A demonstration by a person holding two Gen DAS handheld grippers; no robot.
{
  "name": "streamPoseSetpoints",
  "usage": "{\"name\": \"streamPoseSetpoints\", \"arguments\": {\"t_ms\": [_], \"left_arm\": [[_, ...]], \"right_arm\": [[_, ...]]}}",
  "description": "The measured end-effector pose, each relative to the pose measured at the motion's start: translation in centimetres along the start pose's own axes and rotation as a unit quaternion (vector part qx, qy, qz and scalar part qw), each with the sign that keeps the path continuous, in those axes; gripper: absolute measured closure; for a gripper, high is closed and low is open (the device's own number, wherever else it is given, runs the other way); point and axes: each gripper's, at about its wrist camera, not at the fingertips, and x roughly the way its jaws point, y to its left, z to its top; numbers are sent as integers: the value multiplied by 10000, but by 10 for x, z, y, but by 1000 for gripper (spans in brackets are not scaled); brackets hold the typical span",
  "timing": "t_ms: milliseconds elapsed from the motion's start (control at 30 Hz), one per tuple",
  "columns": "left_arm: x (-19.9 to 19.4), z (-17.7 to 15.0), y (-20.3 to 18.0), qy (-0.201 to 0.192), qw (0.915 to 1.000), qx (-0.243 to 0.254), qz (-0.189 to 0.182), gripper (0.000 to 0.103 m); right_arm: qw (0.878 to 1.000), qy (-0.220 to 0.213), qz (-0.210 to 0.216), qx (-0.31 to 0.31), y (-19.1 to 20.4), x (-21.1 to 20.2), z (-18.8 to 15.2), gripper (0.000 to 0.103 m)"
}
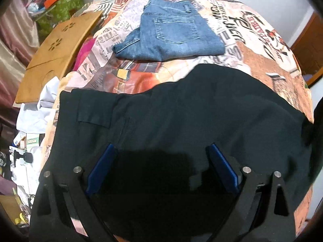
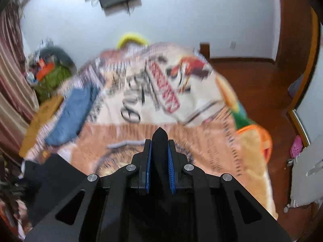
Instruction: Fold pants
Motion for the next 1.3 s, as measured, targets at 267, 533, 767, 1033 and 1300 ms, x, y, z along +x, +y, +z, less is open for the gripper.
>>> {"name": "streamPoseSetpoints", "arguments": {"t_ms": [267,533,767,1033,1300], "left_arm": [[-15,-24,-45,52,9978,664,-57,8],[-25,-43,-70,-220,9935,1070,319,7],[-20,-46,-59,-70,9990,447,36,7],[-20,-53,-53,-166,9996,130,-180,7],[-31,-49,-47,-399,9984,368,-169,7]], "right_arm": [[9976,-557,-74,-401,5,-75,-6,90],[9991,134,-404,-71,-34,-70,-80,90],[9936,882,-661,261,-52,-42,-151,90],[9861,1271,-613,873,-65,-29,-187,86],[9823,1265,-1366,187,-51,-51,-164,72]]}}
